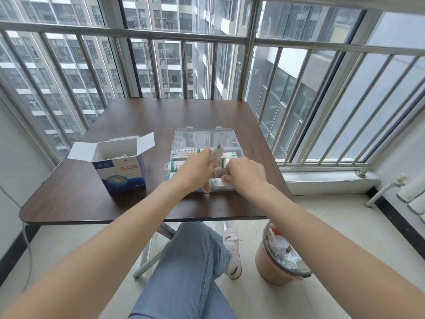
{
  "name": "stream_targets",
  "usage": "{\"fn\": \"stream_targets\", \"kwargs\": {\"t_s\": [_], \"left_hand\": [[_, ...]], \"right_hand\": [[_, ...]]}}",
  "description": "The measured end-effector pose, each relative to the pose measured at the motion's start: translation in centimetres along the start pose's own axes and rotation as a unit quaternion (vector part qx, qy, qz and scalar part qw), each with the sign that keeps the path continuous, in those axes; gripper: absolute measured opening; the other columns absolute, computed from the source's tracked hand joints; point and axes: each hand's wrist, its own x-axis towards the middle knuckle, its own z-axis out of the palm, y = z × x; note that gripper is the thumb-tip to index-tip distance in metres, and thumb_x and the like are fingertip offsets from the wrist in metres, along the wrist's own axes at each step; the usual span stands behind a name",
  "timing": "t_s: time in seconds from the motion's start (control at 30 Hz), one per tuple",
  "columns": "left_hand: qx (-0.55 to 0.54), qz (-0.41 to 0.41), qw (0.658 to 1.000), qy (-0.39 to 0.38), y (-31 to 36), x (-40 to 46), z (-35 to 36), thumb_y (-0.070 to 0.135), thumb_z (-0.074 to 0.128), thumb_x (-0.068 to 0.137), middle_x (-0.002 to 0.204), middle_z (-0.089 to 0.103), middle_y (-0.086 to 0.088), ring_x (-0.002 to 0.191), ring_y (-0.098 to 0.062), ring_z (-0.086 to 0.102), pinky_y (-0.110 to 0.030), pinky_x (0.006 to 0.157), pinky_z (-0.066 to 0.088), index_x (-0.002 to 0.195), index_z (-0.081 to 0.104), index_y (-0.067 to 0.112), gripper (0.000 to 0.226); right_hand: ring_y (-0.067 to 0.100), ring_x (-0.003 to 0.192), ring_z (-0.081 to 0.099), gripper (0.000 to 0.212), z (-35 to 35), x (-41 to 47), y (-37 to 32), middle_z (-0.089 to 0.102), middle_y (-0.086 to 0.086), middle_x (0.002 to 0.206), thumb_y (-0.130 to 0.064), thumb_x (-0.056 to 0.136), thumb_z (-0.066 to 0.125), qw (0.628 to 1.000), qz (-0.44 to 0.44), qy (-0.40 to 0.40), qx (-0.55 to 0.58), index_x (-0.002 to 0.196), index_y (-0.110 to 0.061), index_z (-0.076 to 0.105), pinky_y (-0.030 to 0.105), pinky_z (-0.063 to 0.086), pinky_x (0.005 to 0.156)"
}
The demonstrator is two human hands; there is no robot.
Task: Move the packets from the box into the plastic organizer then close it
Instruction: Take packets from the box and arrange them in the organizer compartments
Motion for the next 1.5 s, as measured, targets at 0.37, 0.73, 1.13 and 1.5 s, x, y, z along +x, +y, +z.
{"fn": "stream_targets", "kwargs": {"t_s": [0.37,0.73,1.13,1.5], "left_hand": [[-0.080,-0.024,0.996,-0.007,0.4,-0.9,-0.4,0.015,0.038,0.098,0.093,0.070,-0.006,0.035,-0.013,0.057,-0.030,0.056,0.047,0.086,0.039,0.013,0.012],[-0.263,0.014,0.963,-0.065,1.7,-1.6,-2.9,0.015,0.049,0.098,0.089,0.072,-0.006,0.045,-0.009,0.055,-0.015,0.039,0.034,0.116,0.052,0.007,0.020],[-0.337,-0.019,0.940,-0.049,2.4,1.2,-3.5,0.018,0.039,0.102,0.084,0.070,-0.007,0.051,-0.010,0.065,-0.019,0.045,0.046,0.106,0.060,0.010,0.023],[-0.262,-0.073,0.947,0.169,-0.3,5.0,-3.8,0.017,0.041,0.100,0.083,0.070,-0.006,0.045,-0.009,0.062,-0.020,0.043,0.047,0.099,0.060,0.012,0.019]], "right_hand": [[0.033,0.101,0.059,0.026,-0.1,-0.3,0.2,0.062,0.013,0.107,-0.030,0.089,0.061,0.997,0.029,0.005,0.070,0.106,-0.010,0.064,0.032,0.039,0.073],[0.007,0.059,0.064,0.014,-4.6,0.2,2.3,0.070,0.000,0.078,-0.021,0.085,0.068,0.883,0.002,0.012,0.470,0.097,-0.013,0.067,0.015,0.042,0.050],[0.014,0.055,0.062,0.017,-4.0,2.9,3.7,0.071,0.009,0.073,-0.015,0.073,0.080,0.857,0.004,0.090,0.507,0.087,-0.012,0.070,0.023,0.050,0.057],[0.009,0.058,0.058,0.010,-1.7,8.7,4.8,0.070,0.002,0.072,-0.016,0.079,0.075,0.908,0.107,0.043,0.402,0.072,-0.014,0.068,0.023,0.048,0.059]]}}
